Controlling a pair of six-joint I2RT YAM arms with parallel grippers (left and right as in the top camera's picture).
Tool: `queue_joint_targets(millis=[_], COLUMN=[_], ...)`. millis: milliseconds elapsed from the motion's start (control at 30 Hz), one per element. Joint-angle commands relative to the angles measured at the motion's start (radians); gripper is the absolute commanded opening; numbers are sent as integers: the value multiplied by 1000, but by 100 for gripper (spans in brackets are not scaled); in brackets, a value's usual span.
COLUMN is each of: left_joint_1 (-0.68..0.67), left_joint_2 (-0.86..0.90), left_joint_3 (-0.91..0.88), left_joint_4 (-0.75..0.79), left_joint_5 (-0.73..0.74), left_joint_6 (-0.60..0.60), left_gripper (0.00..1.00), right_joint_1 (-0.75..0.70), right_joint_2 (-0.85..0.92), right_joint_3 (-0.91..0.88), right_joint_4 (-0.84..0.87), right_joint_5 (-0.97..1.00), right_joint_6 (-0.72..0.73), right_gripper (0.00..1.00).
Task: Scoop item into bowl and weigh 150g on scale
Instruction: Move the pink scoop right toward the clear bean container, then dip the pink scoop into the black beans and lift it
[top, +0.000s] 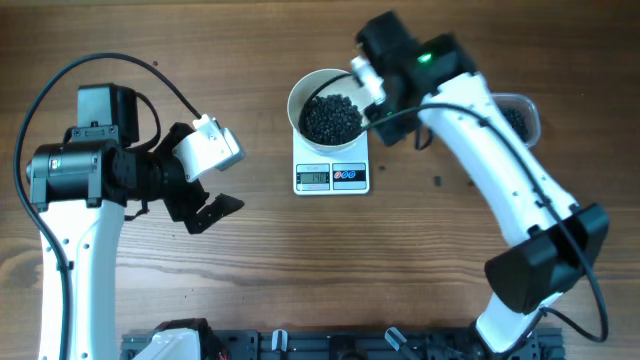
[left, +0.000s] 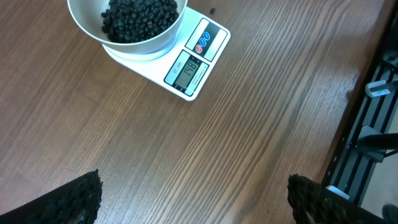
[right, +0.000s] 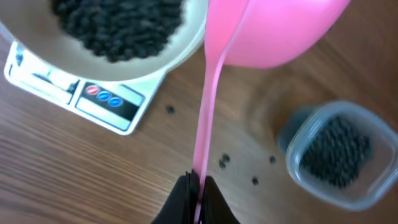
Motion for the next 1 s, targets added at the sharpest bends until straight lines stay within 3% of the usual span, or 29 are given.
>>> queue_joint_targets(millis=[0, 267, 467, 700, 833, 967], left_joint_1=[4, 4, 4, 4, 4, 4], left_joint_2=[-10, -10, -10, -10, -10, -10], left_joint_3=[19, 19, 19, 19, 19, 19], left_joint_4=[0, 0, 0, 0, 0, 0], left_joint_5=[22, 22, 22, 22, 22, 22], left_joint_6=[20, 20, 20, 20, 20, 20], left_gripper=[100, 100, 100, 100, 100, 100], right_joint_1=[-59, -175, -335, -483, -523, -535], right_joint_2=[-31, -35, -35, -15, 14, 66], right_joint_3=[83, 87, 84, 12, -25, -39], right_joint_4=[-38, -124, -227, -227, -227, -227], right_joint_5=[-107, -176, -92, -114, -221, -263], right_joint_6=[61, 87, 172, 181, 187, 273], right_gripper=[4, 4, 4, 4, 4, 4])
